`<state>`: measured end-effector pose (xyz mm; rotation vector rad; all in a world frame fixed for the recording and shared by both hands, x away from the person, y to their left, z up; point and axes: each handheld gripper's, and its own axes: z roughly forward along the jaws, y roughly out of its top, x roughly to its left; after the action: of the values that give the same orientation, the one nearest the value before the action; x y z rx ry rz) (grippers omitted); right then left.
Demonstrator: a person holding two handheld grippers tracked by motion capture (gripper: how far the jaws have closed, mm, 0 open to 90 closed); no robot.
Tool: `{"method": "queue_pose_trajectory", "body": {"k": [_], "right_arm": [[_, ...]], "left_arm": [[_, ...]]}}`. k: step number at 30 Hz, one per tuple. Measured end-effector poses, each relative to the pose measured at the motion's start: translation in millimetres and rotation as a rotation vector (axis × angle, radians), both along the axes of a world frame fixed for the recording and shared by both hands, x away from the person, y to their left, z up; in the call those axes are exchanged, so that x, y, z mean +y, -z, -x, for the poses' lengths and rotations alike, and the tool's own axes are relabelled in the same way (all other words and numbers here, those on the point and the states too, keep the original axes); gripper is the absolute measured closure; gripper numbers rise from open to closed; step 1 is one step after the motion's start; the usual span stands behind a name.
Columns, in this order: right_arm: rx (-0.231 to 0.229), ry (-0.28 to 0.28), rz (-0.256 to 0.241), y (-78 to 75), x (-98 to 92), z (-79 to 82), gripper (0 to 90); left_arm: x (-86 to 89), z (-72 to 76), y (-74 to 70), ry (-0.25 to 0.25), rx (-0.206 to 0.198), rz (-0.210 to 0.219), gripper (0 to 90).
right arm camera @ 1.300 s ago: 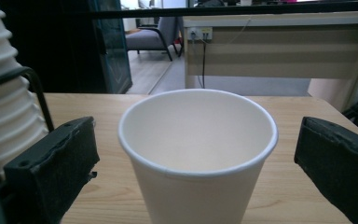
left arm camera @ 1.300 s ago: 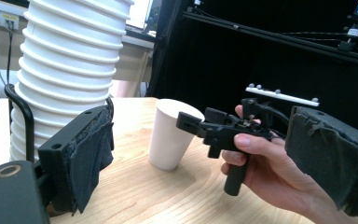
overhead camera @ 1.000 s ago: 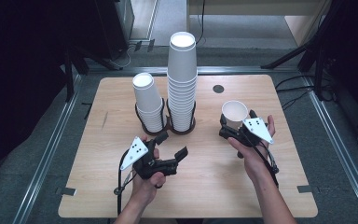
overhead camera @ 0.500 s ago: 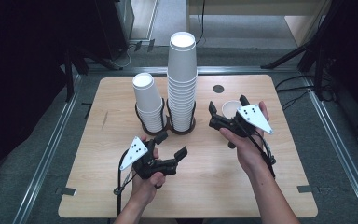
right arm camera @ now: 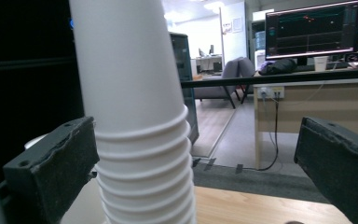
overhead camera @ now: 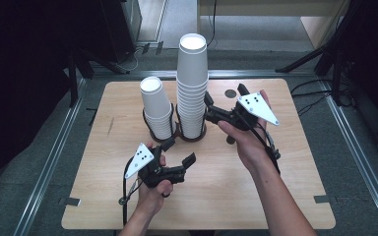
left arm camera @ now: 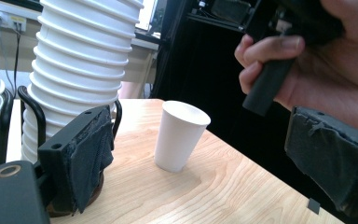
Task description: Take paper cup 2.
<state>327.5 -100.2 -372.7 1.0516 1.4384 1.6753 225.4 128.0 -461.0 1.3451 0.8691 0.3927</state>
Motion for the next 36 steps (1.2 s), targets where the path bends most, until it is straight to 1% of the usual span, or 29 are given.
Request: {"method": "queue_pose_trajectory", "body": {"k": [3, 7, 12, 15, 17, 20, 25, 28, 31, 36], "right_arm": [[-0.007, -0.015, 0.006, -7.2, 9.7, -3.6, 0.0], [-0.005, -0.029, 0.012, -14.2, 23.6, -9.6, 0.0], [-0.002, -0.041, 0.027, -19.1, 38.0, -18.3, 0.0], [0.004, -0.042, 0.027, -21.7, 44.3, -24.0, 0.0], [0.009, -0.043, 0.028, -22.8, 47.8, -28.3, 0.0], [0.028, -0.047, 0.005, -23.2, 51.5, -35.2, 0.0], [0.028, -0.038, 0.026, -22.8, 57.8, -44.2, 0.0], [0.039, -0.032, 0.022, -20.8, 60.5, -48.8, 0.0], [0.043, -0.030, 0.032, -18.8, 63.8, -52.9, 0.0], [0.040, -0.022, 0.036, -22.6, 71.7, -58.5, 0.0]], "left_arm": [[0.3, 0.3, -0.7, -0.001, -0.001, 0.002, 7.8], [1.2, 0.6, -1.0, -0.004, -0.003, 0.002, 7.8], [3.6, -0.4, -0.5, -0.014, -0.005, -0.006, 7.8], [6.1, -1.6, -0.2, -0.023, -0.004, -0.003, 7.8], [7.8, -1.7, -0.6, -0.025, -0.002, -0.001, 7.8], [8.8, -1.8, -0.8, -0.029, -0.004, 0.001, 7.8], [9.4, -1.9, -1.0, -0.030, -0.006, 0.002, 7.8], [10.2, -1.5, -1.6, -0.030, -0.007, 0.002, 7.8], [11.2, -1.5, -2.3, -0.033, -0.010, 0.008, 7.8], [12.6, -1.8, -2.2, -0.037, -0.008, 0.006, 7.8]]}}
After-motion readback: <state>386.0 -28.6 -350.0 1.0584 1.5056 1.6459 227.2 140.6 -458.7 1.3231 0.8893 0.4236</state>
